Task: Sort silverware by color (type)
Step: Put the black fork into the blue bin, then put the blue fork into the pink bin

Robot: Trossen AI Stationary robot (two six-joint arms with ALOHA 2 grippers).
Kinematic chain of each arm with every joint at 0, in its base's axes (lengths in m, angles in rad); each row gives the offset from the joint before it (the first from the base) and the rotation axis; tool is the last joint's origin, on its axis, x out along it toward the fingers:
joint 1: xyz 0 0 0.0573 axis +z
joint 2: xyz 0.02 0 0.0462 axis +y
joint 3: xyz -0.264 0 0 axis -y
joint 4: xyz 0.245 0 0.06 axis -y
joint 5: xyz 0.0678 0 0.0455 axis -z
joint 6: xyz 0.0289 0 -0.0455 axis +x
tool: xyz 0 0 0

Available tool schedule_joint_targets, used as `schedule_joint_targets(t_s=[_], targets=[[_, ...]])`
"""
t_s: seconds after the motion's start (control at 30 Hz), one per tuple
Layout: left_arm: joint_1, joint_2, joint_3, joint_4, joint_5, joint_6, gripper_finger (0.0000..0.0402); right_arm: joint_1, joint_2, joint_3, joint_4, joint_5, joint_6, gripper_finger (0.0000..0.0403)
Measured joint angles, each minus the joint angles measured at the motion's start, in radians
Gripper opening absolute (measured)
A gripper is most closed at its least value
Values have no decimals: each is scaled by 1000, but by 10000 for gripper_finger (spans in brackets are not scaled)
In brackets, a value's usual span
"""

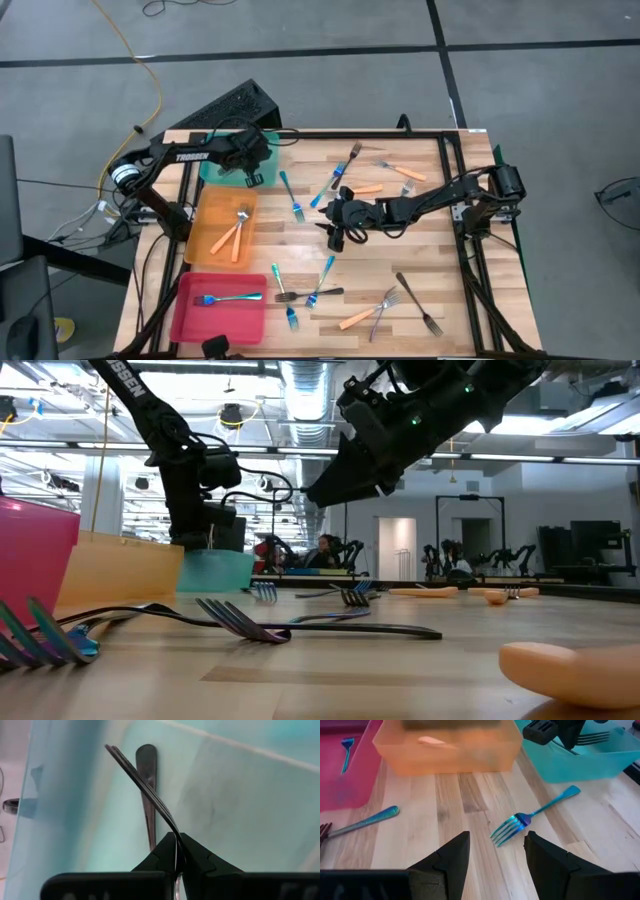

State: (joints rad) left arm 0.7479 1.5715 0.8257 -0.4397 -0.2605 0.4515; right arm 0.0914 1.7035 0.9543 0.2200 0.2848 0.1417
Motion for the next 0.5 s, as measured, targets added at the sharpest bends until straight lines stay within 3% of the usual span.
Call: schedule_joint_targets(t_s=[0.27,0.5], targets=[[0,0,0,4,28,17,49,0,0,0,-1,0,-1,210],[0,0,23,-15,-9,3,100,-1,0,0,-1,0,-3,210]])
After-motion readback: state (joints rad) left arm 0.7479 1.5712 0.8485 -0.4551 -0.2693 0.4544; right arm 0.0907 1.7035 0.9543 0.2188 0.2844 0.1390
